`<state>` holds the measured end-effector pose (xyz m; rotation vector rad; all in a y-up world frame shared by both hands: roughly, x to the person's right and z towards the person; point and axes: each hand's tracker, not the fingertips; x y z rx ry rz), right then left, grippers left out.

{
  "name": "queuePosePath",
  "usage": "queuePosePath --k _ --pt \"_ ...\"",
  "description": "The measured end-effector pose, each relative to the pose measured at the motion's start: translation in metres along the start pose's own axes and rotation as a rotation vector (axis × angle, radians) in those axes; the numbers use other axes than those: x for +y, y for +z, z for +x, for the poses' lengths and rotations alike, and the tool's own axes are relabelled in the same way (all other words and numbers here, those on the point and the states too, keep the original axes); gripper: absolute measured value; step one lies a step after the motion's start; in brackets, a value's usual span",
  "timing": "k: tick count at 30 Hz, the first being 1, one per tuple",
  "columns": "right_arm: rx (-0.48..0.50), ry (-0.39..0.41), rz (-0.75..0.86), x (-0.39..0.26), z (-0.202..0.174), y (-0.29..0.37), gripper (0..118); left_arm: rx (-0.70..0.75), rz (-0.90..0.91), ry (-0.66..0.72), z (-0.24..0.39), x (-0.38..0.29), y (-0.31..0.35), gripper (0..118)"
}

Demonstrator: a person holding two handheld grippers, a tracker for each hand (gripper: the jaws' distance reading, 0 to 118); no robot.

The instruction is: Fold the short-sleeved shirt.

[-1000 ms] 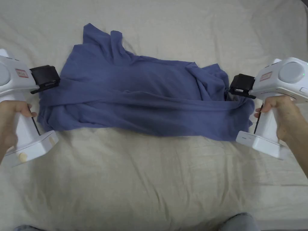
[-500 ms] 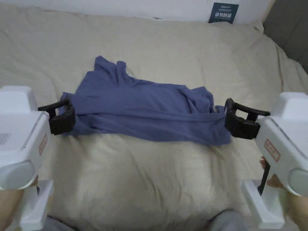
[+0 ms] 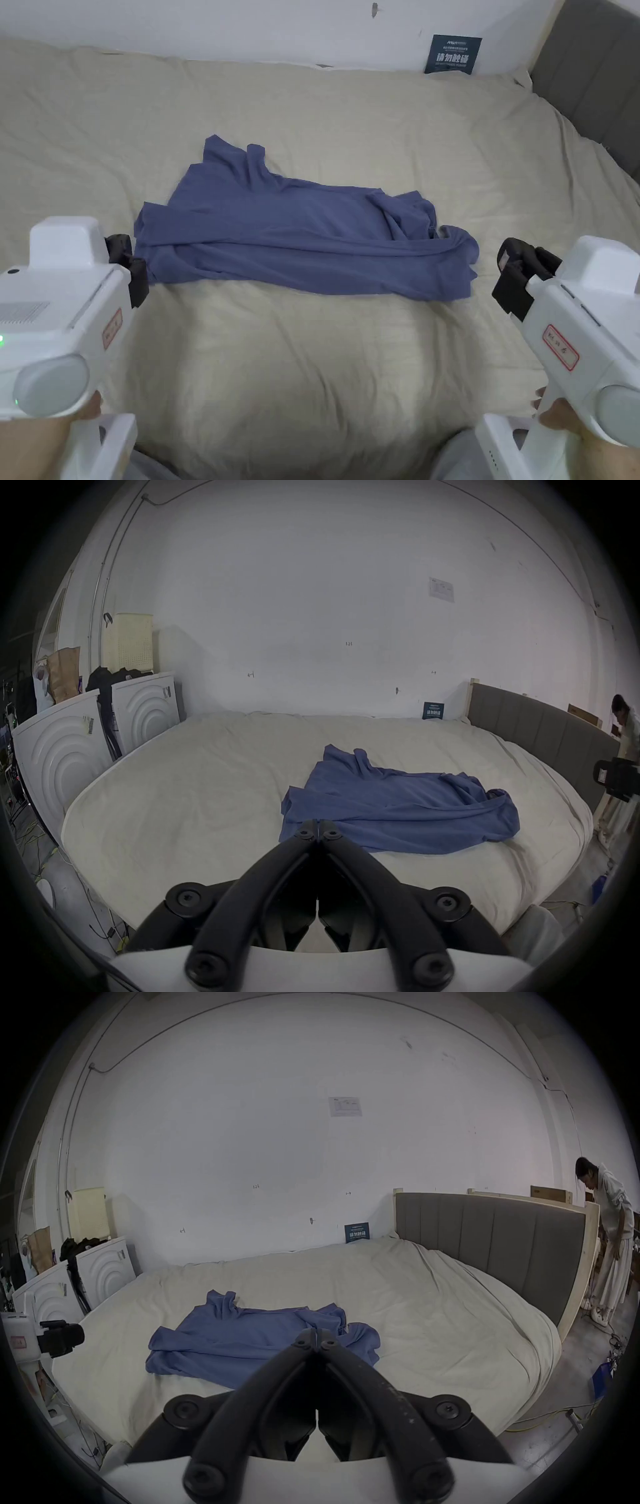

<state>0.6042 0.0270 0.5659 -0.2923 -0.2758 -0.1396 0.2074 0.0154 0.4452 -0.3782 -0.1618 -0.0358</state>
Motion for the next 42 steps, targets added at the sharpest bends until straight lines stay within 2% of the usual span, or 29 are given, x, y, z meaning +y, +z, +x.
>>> queuePosePath --k 2,3,4,5,6,7,11,14,16,17,19,21,23,24,26,30,31,32,33,34,35,36,38,40,42 --pt "0.001 0.004 -0.001 0.002 0.003 -0.002 1 -0.015 -0.087 0.029 -0.007 0.01 -0.021 2" --pt "0.004 0.005 -0.002 0.003 0.005 -0.004 1 -0.01 -0.122 0.053 -0.012 0.015 -0.035 11" --pt "0.006 0.007 -0.004 0.003 0.003 -0.004 1 -0.024 -0.168 0.081 -0.02 0.021 -0.054 31" --pt "0.006 0.009 -0.006 0.003 0.004 -0.006 1 -0.038 -0.219 0.093 -0.026 0.025 -0.069 71" --pt "0.003 0.013 -0.01 0.003 0.005 -0.009 1 -0.063 -0.302 0.11 -0.029 0.03 -0.088 95" --pt "0.001 0.014 -0.013 0.003 0.006 -0.011 1 -0.067 -0.36 0.129 -0.033 0.032 -0.105 111" --pt "-0.012 0.016 -0.043 0.001 0.003 -0.021 1 -0.018 -0.496 0.158 -0.042 0.03 -0.175 117" --pt "-0.026 0.017 -0.078 -0.002 0.0 -0.029 1 0.025 -0.614 0.205 -0.048 0.018 -0.222 117" --pt "-0.041 0.025 -0.107 -0.004 0.0 -0.035 1 0.063 -0.677 0.18 -0.046 0.006 -0.246 116" --pt "-0.047 0.029 -0.119 -0.005 0.0 -0.039 1 0.07 -0.699 0.146 -0.043 0.001 -0.256 112" --pt "-0.059 0.034 -0.141 -0.006 0.001 -0.048 1 0.064 -0.731 0.096 -0.036 -0.008 -0.266 97" --pt "-0.069 0.035 -0.158 -0.006 0.004 -0.056 1 0.034 -0.765 0.087 -0.033 -0.017 -0.275 76" --pt "-0.074 0.04 -0.17 -0.006 0.002 -0.064 1 0.048 -0.768 0.124 -0.033 -0.022 -0.276 40" --pt "-0.076 0.043 -0.175 -0.005 0.004 -0.068 1 0.069 -0.737 0.156 -0.033 -0.022 -0.272 36" --pt "-0.068 0.046 -0.189 -0.003 0.003 -0.077 1 0.002 -0.704 0.154 -0.035 -0.019 -0.268 5" --pt "-0.074 0.059 -0.319 0.01 0.01 -0.123 2 0.006 -0.622 0.163 -0.038 -0.005 -0.246 5" --pt "-0.077 0.055 -0.353 0.014 0.014 -0.139 6 -0.007 -0.583 0.171 -0.039 -0.001 -0.237 5" --pt "-0.085 0.036 -0.382 0.016 0.021 -0.153 20 -0.025 -0.54 0.183 -0.039 0.003 -0.228 5" --pt "-0.075 0.008 -0.45 0.019 0.027 -0.173 54 -0.025 -0.506 0.187 -0.038 0.008 -0.218 5" --pt "-0.062 -0.012 -0.507 0.019 0.032 -0.189 82 -0.027 -0.491 0.186 -0.038 0.011 -0.212 5" --pt "-0.046 -0.031 -0.574 0.017 0.039 -0.21 101 -0.037 -0.477 0.188 -0.038 0.013 -0.205 5" --pt "-0.057 -0.052 -0.629 0.012 0.046 -0.226 110 -0.042 -0.473 0.188 -0.038 0.015 -0.2 5" --pt "-0.087 -0.048 -0.695 0.001 0.051 -0.25 110 -0.044 -0.463 0.188 -0.037 0.015 -0.194 5" --pt "-0.148 -0.016 -0.725 -0.012 0.056 -0.266 110 -0.046 -0.459 0.197 -0.036 0.014 -0.191 5" --pt "-0.208 -0.018 -0.784 -0.027 0.06 -0.282 110 -0.04 -0.472 0.202 -0.037 0.009 -0.193 5"
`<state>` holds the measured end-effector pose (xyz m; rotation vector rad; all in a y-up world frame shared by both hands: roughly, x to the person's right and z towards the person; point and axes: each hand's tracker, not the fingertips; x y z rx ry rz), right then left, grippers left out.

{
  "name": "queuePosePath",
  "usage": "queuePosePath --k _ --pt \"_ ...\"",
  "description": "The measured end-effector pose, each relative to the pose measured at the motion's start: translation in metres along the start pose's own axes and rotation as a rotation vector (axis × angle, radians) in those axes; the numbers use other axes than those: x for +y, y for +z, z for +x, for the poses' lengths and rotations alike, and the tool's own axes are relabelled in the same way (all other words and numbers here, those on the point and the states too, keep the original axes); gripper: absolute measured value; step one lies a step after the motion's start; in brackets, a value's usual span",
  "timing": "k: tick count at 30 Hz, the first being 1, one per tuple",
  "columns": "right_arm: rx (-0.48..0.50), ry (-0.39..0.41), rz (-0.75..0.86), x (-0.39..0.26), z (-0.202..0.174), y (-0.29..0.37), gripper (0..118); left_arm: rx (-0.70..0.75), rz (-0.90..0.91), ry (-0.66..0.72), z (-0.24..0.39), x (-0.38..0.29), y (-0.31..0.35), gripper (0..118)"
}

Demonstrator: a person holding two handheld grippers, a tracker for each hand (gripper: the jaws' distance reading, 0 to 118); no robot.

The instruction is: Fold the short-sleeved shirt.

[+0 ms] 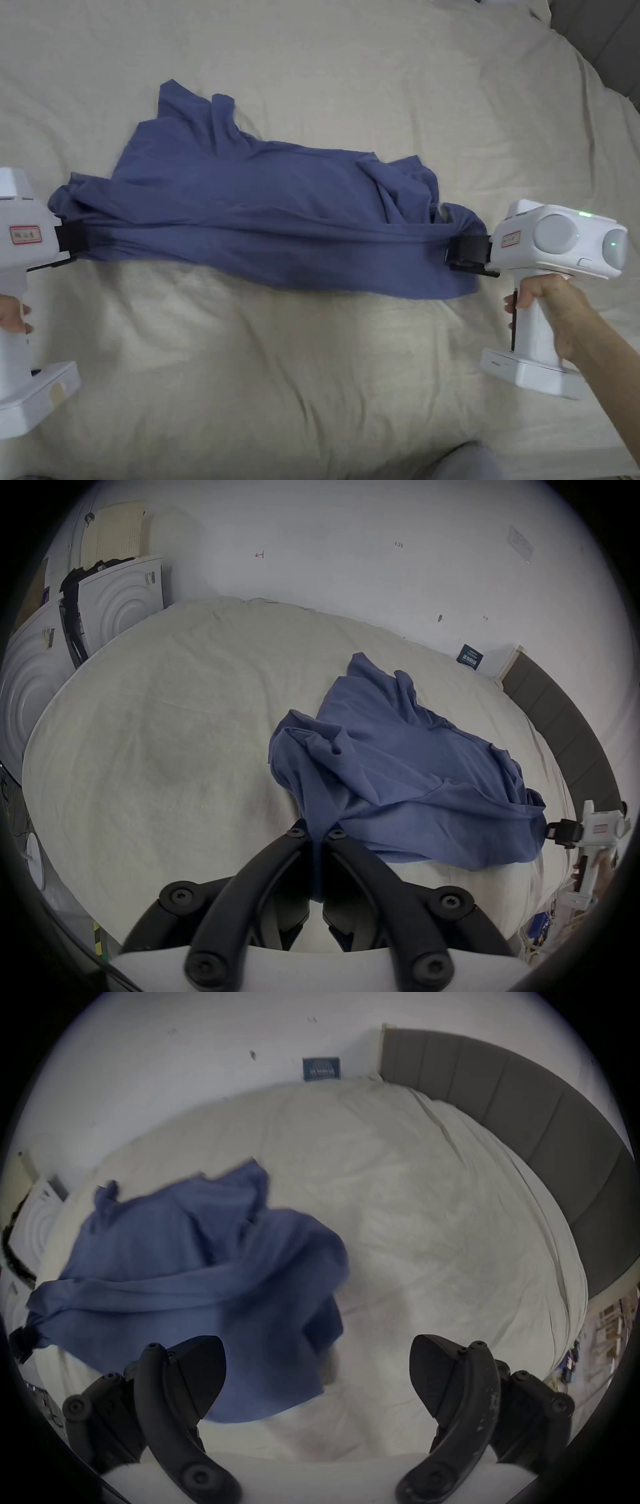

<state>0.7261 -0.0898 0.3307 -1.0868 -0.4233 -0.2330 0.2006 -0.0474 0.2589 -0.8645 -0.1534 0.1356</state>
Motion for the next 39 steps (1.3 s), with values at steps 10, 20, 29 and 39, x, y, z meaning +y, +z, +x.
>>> queuePosePath --k 10,20,29,39 --pt "0.079 -0.08 -0.011 0.003 0.006 0.003 7 0.018 -0.073 0.082 -0.018 -0.002 -0.018 5" --pt "0.186 -0.061 0.184 -0.001 0.055 0.131 7 -0.07 0.017 0.107 -0.02 0.008 0.072 5" --pt "0.157 -0.08 0.036 -0.135 0.066 0.088 7 0.026 -0.171 0.145 -0.047 -0.127 0.068 5" --pt "0.118 -0.06 0.1 -0.152 0.066 0.097 99 0.09 -0.052 0.158 -0.051 -0.13 0.08 118"
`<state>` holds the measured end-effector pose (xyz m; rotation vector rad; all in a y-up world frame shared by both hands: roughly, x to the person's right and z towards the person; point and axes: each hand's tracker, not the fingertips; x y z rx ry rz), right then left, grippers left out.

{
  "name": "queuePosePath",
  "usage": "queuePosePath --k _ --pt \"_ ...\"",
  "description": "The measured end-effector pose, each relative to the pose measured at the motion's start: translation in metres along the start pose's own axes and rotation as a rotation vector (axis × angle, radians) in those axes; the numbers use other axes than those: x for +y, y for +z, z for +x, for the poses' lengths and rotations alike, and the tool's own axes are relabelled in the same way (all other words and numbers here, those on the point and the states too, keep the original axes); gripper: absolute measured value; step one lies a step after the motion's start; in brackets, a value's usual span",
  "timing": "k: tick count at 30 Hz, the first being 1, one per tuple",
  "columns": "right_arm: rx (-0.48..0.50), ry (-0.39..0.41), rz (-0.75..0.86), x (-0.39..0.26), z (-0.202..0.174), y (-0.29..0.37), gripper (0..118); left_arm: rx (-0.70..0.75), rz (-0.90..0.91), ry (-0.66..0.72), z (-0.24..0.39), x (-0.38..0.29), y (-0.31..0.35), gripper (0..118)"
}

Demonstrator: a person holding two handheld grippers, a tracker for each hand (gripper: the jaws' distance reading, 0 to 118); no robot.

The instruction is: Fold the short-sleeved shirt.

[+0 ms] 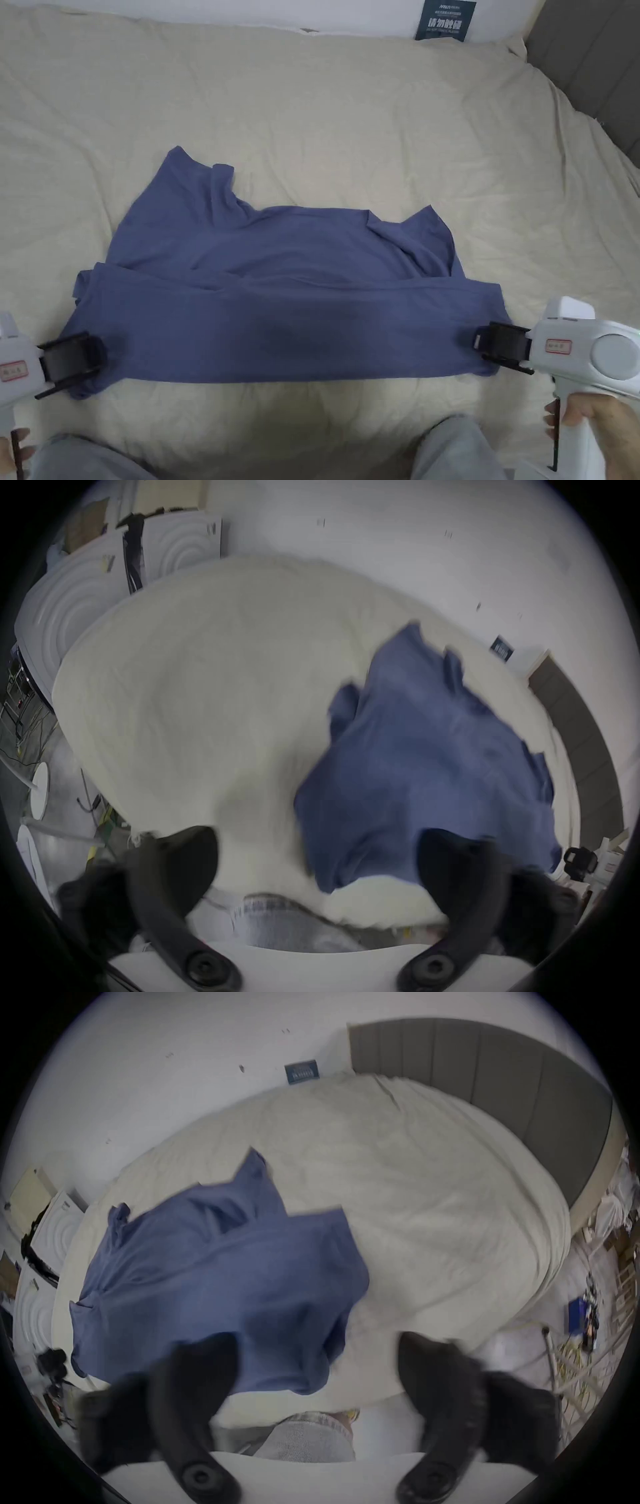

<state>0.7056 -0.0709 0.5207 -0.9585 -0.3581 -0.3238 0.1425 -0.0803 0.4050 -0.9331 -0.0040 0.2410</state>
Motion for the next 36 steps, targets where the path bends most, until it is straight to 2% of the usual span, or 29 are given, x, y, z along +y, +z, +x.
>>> queuePosePath --k 1,5,8,11,13,14,15,16,19,20,21,28,30,34,35,36 --pt "-0.002 0.024 0.039 0.005 -0.005 0.014 109 -0.025 0.062 0.007 0.001 0.008 0.015 118" --pt "0.002 0.14 0.324 0.029 -0.027 0.071 111 -0.033 0.332 -0.056 0.02 0.032 0.065 118" --pt "0.027 0.154 0.539 0.036 -0.047 0.106 117 -0.001 0.555 -0.155 0.046 0.034 0.093 118" --pt "0.06 0.147 0.708 0.03 -0.065 0.128 118 0.036 0.696 -0.276 0.068 0.026 0.103 116" --pt "0.079 0.158 0.759 0.026 -0.075 0.137 118 0.03 0.715 -0.315 0.077 0.022 0.104 98" --pt "0.079 0.157 0.762 0.025 -0.081 0.139 114 0.015 0.722 -0.311 0.079 0.019 0.105 79" --pt "0.093 0.162 0.775 0.022 -0.083 0.14 101 0.003 0.727 -0.308 0.081 0.017 0.106 59" --pt "0.11 0.163 0.794 0.019 -0.085 0.142 80 -0.008 0.722 -0.3 0.081 0.017 0.106 40" --pt "0.113 0.148 0.786 0.018 -0.09 0.14 54 -0.035 0.702 -0.272 0.08 0.02 0.103 22" --pt "0.121 0.138 0.775 0.019 -0.089 0.138 17 -0.038 0.698 -0.274 0.08 0.02 0.102 5" --pt "0.136 0.122 0.773 0.019 -0.089 0.137 5 -0.033 0.692 -0.28 0.081 0.022 0.102 1" --pt "0.143 0.127 0.711 0.031 -0.095 0.127 1 -0.013 0.58 -0.286 0.098 0.073 0.082 0" --pt "0.146 0.132 0.709 0.035 -0.098 0.124 1 -0.053 0.518 -0.23 0.102 0.105 0.063 0" --pt "0.144 0.149 0.694 0.045 -0.099 0.116 1 -0.07 0.323 -0.243 0.11 0.166 0.002 1" --pt "0.145 0.152 0.687 0.048 -0.101 0.113 1 -0.074 0.265 -0.241 0.112 0.179 -0.016 12" --pt "0.144 0.152 0.681 0.051 -0.101 0.11 1 -0.077 0.205 -0.227 0.113 0.191 -0.035 34"
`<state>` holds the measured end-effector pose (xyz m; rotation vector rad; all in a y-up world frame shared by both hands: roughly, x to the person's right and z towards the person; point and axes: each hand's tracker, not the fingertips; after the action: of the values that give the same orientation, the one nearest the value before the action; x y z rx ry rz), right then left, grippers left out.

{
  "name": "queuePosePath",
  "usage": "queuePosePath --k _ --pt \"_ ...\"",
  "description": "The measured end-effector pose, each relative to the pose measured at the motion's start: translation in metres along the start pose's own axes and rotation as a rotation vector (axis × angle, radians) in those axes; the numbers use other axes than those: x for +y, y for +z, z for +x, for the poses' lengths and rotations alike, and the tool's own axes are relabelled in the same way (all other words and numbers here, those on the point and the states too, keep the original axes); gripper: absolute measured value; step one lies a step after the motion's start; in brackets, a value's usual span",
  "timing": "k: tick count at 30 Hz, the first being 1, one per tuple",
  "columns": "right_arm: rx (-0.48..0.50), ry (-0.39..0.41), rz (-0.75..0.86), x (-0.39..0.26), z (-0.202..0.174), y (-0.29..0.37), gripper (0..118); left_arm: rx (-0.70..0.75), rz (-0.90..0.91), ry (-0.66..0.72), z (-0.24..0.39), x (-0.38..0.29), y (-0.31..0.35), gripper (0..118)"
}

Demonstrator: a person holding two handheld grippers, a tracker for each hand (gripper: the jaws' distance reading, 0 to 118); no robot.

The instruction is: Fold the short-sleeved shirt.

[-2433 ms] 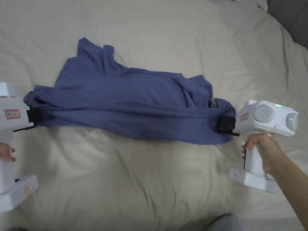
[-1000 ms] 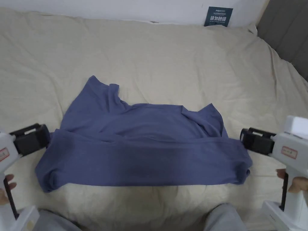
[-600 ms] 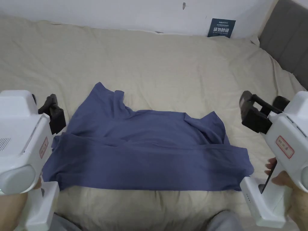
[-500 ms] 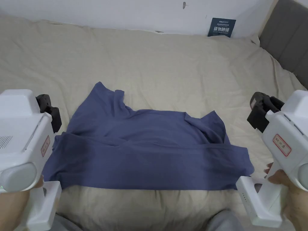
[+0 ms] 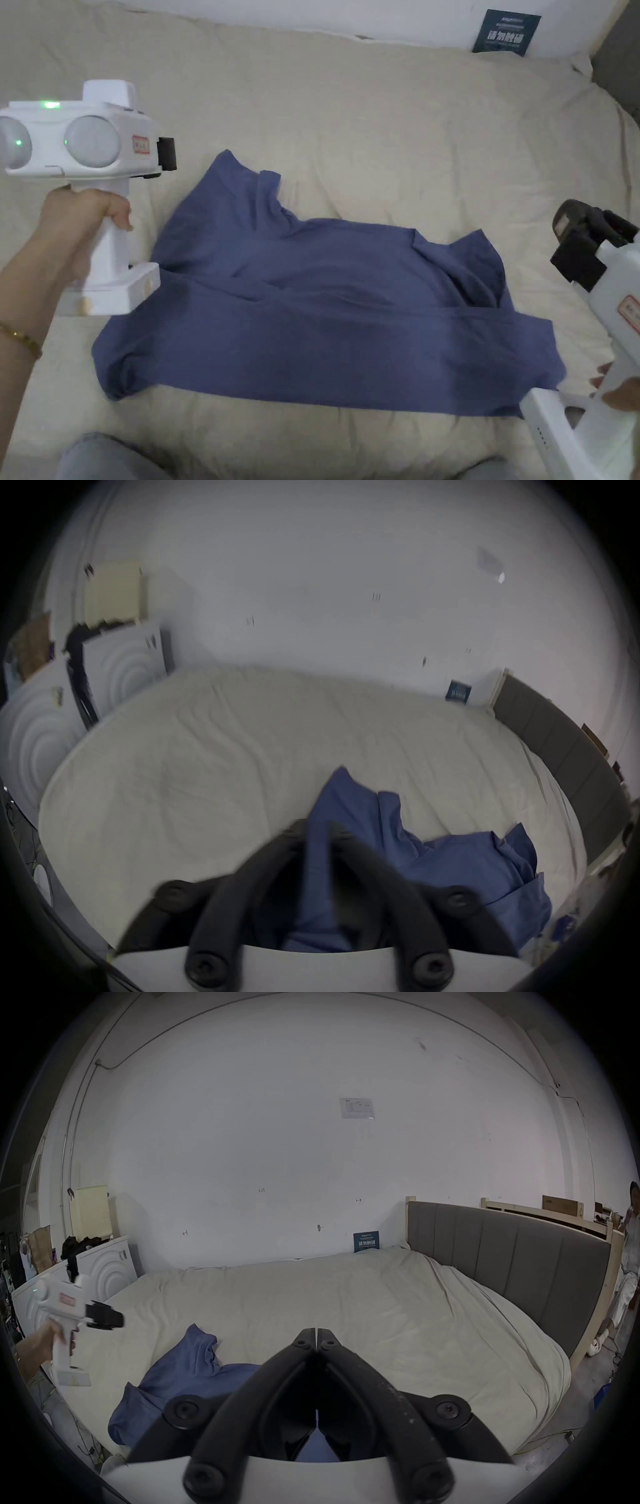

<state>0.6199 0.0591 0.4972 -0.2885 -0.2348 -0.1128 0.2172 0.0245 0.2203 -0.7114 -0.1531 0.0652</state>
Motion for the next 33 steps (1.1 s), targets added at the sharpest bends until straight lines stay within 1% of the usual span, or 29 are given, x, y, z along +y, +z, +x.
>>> queuePosePath --k 1,2,3,4,5,6,9,11,13,15,17,18,19,20,23,26,27,28,29,30,32,33 --pt "-0.001 -0.002 -0.007 0.0 0.001 -0.005 1 -0.025 -0.065 0.021 -0.002 0.005 -0.021 67" --pt "-0.003 -0.005 -0.017 0.0 0.002 -0.01 1 -0.026 -0.136 0.03 -0.003 0.009 -0.041 106" --pt "-0.005 -0.009 -0.025 0.0 -0.002 -0.013 1 -0.026 -0.193 0.038 -0.005 0.011 -0.058 118" --pt "-0.009 -0.013 -0.037 -0.001 -0.002 -0.018 1 -0.024 -0.244 0.038 -0.005 0.011 -0.077 118" --pt "-0.013 -0.013 -0.049 -0.002 -0.001 -0.024 1 -0.009 -0.25 0.003 -0.005 0.012 -0.09 115" --pt "-0.02 -0.015 -0.059 -0.003 0.0 -0.03 1 0.001 -0.261 -0.023 -0.003 0.013 -0.106 115" --pt "-0.035 -0.025 -0.106 -0.01 0.009 -0.05 1 0.045 -0.375 -0.118 0.0 0.008 -0.147 115" --pt "-0.04 -0.032 -0.128 -0.016 0.017 -0.061 1 0.083 -0.423 -0.113 -0.003 0.002 -0.166 112" --pt "-0.053 -0.033 -0.152 -0.022 0.021 -0.071 1 0.071 -0.424 -0.1 -0.005 -0.005 -0.173 108" --pt "-0.061 -0.032 -0.173 -0.026 0.025 -0.079 1 0.053 -0.425 -0.093 -0.005 -0.011 -0.176 74" --pt "-0.068 -0.041 -0.19 -0.029 0.027 -0.085 1 0.024 -0.446 -0.106 -0.002 -0.02 -0.176 32" --pt "-0.069 -0.042 -0.194 -0.03 0.028 -0.087 1 0.039 -0.414 -0.151 0.0 -0.022 -0.174 25" --pt "-0.068 -0.043 -0.197 -0.03 0.029 -0.089 1 0.037 -0.407 -0.174 0.001 -0.022 -0.172 16" --pt "-0.065 -0.044 -0.2 -0.029 0.029 -0.091 1 0.036 -0.414 -0.165 0.0 -0.02 -0.172 0" --pt "-0.05 -0.034 -0.221 -0.02 0.031 -0.1 1 0.021 -0.378 -0.104 -0.005 -0.011 -0.157 0" --pt "-0.034 -0.008 -0.282 -0.006 0.036 -0.126 2 -0.003 -0.24 -0.149 -0.004 -0.003 -0.129 0" --pt "-0.026 0.01 -0.324 0.0 0.028 -0.141 2 -0.029 -0.187 -0.142 -0.004 -0.001 -0.117 0" --pt "-0.019 0.017 -0.362 0.003 0.03 -0.155 4 -0.049 -0.174 -0.125 -0.004 0.001 -0.11 0" --pt "-0.02 0.016 -0.408 0.006 0.032 -0.172 21 -0.064 -0.156 -0.112 -0.004 0.001 -0.101 0" --pt "0.003 0.019 -0.471 0.008 0.033 -0.193 45 -0.072 -0.132 -0.114 -0.003 0.001 -0.093 0" --pt "0.022 0.029 -0.578 0.005 0.037 -0.231 100 -0.069 -0.121 -0.132 -0.003 -0.002 -0.084 0" --pt "-0.008 0.048 -0.642 -0.001 0.037 -0.252 107 -0.067 -0.119 -0.138 -0.001 -0.004 -0.08 0"
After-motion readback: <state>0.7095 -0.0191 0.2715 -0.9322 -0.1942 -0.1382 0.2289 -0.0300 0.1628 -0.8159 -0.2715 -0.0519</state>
